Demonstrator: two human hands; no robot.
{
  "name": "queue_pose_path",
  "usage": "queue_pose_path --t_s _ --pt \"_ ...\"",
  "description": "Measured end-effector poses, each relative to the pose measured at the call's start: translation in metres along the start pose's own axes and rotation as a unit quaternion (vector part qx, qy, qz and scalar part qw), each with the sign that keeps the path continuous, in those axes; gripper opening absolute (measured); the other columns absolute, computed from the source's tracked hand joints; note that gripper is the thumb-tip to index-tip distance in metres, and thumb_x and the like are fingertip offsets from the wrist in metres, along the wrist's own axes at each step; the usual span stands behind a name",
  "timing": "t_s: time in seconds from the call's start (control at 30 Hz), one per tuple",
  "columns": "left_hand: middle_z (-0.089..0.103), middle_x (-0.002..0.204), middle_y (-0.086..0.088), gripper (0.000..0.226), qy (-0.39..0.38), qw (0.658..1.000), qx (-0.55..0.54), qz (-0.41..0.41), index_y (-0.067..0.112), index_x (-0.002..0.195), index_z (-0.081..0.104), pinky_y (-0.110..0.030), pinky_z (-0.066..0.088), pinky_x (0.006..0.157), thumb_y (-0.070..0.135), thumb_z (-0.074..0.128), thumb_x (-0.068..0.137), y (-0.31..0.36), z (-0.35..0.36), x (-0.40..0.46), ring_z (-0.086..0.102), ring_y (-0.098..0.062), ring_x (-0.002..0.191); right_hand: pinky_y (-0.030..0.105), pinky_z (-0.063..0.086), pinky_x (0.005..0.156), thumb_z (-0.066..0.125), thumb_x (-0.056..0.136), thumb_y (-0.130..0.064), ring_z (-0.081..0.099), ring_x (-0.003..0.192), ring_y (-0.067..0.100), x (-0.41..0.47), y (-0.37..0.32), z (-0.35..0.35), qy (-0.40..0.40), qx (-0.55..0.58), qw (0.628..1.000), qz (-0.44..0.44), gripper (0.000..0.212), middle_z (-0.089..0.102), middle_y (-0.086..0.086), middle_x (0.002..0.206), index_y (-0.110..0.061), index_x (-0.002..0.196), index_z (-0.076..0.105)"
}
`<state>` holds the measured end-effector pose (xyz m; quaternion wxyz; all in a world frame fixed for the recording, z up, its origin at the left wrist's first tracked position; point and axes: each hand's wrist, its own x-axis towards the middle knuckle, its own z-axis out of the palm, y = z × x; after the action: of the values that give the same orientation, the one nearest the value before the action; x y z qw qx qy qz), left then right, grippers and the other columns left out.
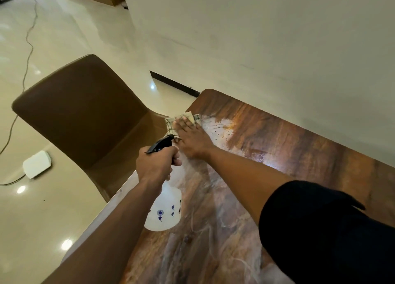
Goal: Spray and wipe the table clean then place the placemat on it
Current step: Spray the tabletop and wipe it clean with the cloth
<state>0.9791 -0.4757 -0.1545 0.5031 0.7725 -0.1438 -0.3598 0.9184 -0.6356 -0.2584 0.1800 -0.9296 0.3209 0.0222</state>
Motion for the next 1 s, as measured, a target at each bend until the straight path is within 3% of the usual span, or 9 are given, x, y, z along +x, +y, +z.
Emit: queue_pose_path --t_s 0.2,0.33,0.47,0.63,0.73,0.83,0.93,1.0 --pt "0.076 0.084 -0.017 0.039 0.013 1.000 -0.005 -0.012 0.001 0.123 0.064 -0.026 0.044 0.041 0.019 0.079 0.092 -0.021 -0.011 -0.001 0.058 -0.019 0.053 0.059 0.003 0.126 0.027 0.108 -0.051 -0.006 0.158 0.030 -0.055 0.100 -0.024 0.069 0.036 0.965 0.252 0.072 -0.010 0.005 0.172 -0.021 0.164 -0.008" --pt "0.076 0.085 -0.016 0.039 0.034 0.999 0.009 -0.017 0.002 0.121 0.067 -0.026 0.046 0.042 0.025 0.080 0.091 -0.032 -0.019 -0.008 0.062 -0.021 0.060 0.047 -0.001 0.128 0.027 0.110 -0.039 -0.011 0.159 0.024 -0.083 0.135 -0.029 0.078 0.036 0.943 0.323 0.064 -0.006 0.006 0.173 -0.015 0.165 0.005" --pt "0.075 0.086 -0.014 0.044 0.072 0.997 0.036 -0.014 0.001 0.121 0.066 -0.023 0.046 0.041 0.029 0.080 0.090 -0.040 -0.037 -0.016 0.067 -0.022 0.065 0.047 0.001 0.128 0.033 0.108 -0.037 -0.008 0.159 0.026 -0.084 0.111 -0.024 0.075 0.018 0.956 0.283 0.066 -0.002 0.006 0.173 -0.014 0.165 0.008" --pt "0.073 0.084 -0.012 0.066 0.074 0.995 0.067 -0.013 0.000 0.122 0.067 -0.024 0.046 0.043 0.041 0.074 0.071 -0.050 -0.059 -0.024 0.067 -0.021 0.065 0.048 0.001 0.128 0.032 0.109 -0.039 -0.010 0.158 0.025 -0.073 0.041 -0.003 0.027 -0.007 0.990 0.138 0.067 -0.007 0.003 0.173 -0.020 0.165 0.000" --pt "0.075 0.086 -0.014 0.050 0.060 0.995 0.077 -0.028 -0.002 0.125 0.066 -0.021 0.046 0.042 0.027 0.081 0.088 -0.058 -0.067 -0.026 0.066 -0.017 0.060 0.047 -0.003 0.127 0.035 0.109 -0.037 -0.012 0.158 0.023 -0.070 -0.008 0.012 -0.014 -0.017 0.999 0.029 0.068 -0.008 0.002 0.172 -0.022 0.165 -0.001" --pt "0.075 0.082 -0.013 0.043 0.052 0.995 0.087 -0.021 0.000 0.123 0.068 -0.026 0.047 0.047 0.023 0.081 0.089 -0.064 -0.065 -0.030 0.067 -0.018 0.061 0.042 -0.003 0.126 0.032 0.110 -0.039 -0.013 0.158 0.018 -0.080 -0.020 0.017 -0.034 -0.040 0.998 -0.032 0.066 -0.011 0.000 0.172 -0.023 0.165 -0.002" --pt "0.074 0.081 -0.012 0.037 0.049 0.995 0.086 -0.014 0.003 0.118 0.071 -0.027 0.047 0.051 0.020 0.079 0.087 -0.066 -0.055 -0.031 0.066 -0.021 0.064 0.048 -0.001 0.128 0.024 0.111 -0.042 -0.012 0.157 0.020 -0.086 0.008 0.008 -0.024 -0.031 0.999 -0.004 0.064 -0.012 0.001 0.171 -0.023 0.164 -0.005" --pt "0.073 0.081 -0.011 0.034 0.045 0.996 0.073 -0.013 0.004 0.115 0.070 -0.028 0.047 0.053 0.020 0.079 0.086 -0.064 -0.047 -0.029 0.065 -0.022 0.067 0.058 0.003 0.126 0.022 0.110 -0.047 -0.009 0.157 0.023 -0.086 0.043 -0.001 0.014 -0.011 0.995 0.094 0.065 -0.010 0.000 0.171 -0.024 0.164 -0.005"
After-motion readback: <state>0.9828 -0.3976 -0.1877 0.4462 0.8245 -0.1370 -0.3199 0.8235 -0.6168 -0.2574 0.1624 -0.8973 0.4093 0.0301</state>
